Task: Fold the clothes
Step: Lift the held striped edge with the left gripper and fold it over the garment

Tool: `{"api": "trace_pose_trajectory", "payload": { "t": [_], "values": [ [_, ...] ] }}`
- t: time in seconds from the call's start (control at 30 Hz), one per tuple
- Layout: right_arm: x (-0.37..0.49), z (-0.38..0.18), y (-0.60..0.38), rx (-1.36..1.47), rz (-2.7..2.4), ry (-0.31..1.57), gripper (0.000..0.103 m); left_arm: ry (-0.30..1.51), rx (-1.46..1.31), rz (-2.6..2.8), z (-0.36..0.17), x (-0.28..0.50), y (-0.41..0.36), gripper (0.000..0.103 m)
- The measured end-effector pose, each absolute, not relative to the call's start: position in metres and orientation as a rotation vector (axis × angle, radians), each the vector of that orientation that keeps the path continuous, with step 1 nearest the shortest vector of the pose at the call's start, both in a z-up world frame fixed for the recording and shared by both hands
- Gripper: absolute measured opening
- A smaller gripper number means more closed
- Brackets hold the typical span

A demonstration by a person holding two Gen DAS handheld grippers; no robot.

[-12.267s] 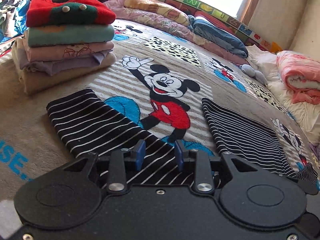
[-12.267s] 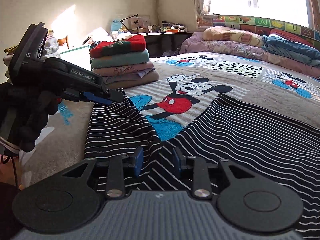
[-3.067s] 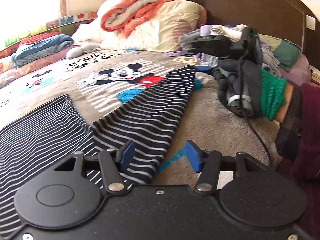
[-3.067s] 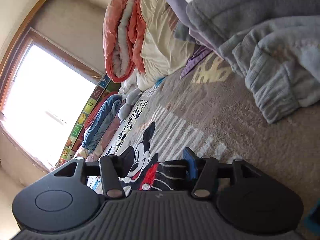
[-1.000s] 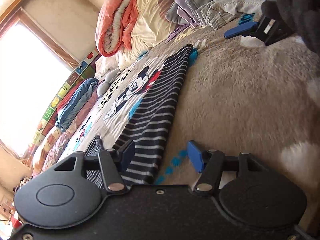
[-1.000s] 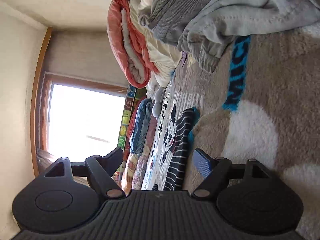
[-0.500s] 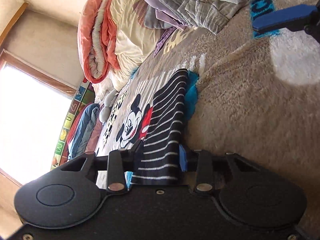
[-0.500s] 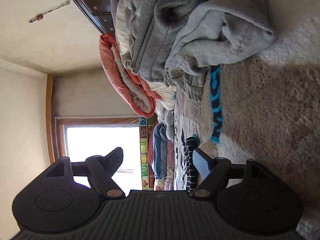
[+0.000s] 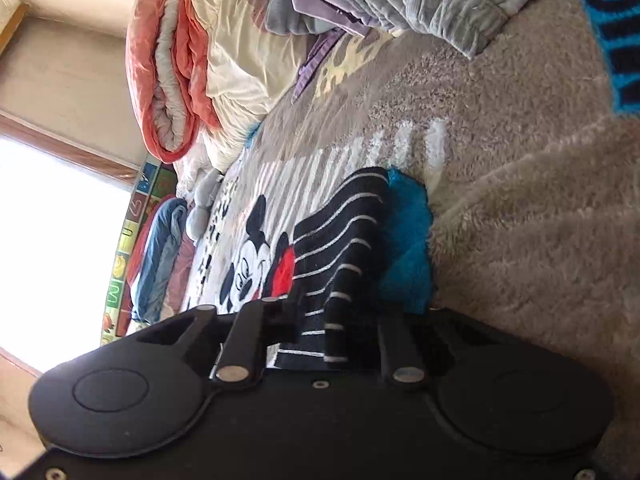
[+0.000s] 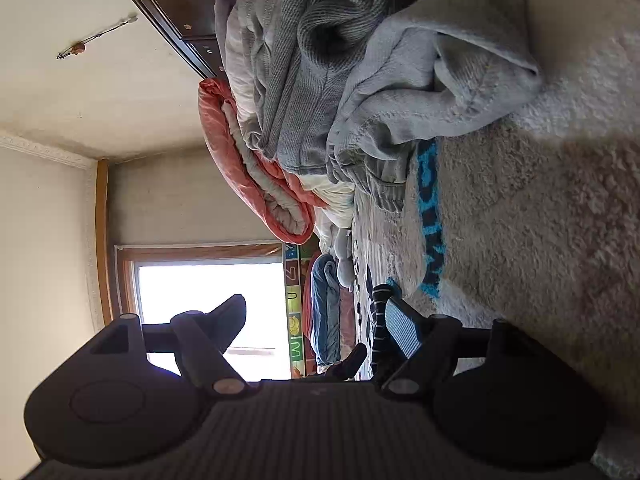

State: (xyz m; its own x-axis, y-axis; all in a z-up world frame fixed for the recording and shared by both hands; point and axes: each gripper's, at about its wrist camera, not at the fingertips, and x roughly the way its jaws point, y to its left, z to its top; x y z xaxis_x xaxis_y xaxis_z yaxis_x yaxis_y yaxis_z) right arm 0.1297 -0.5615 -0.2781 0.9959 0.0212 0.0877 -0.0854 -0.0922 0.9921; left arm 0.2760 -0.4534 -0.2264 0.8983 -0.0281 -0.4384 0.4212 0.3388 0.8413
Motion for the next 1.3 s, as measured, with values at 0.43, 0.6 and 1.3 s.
{"api": "trace_pose_trajectory", "payload": {
  "t": [0.43,0.6,1.3],
  "values": [
    [0.127,-0.215,-0.526,1.18,0.18,0.066,0.081,0.51,0.568,-0.38,-0.092,0.299,-0.368,0.002],
    [0.132,-0.196,-0.499,1.056,0.259,0.113,0.081,0.492,0.334,-0.403,-0.034,0.292,-0.296,0.002],
    [0.139,-0.168,-0.249,0.154,0.374,0.517,0.053,0.375,0.037,-0.307,0.041,0.259,-0.087,0.002]
  ]
}}
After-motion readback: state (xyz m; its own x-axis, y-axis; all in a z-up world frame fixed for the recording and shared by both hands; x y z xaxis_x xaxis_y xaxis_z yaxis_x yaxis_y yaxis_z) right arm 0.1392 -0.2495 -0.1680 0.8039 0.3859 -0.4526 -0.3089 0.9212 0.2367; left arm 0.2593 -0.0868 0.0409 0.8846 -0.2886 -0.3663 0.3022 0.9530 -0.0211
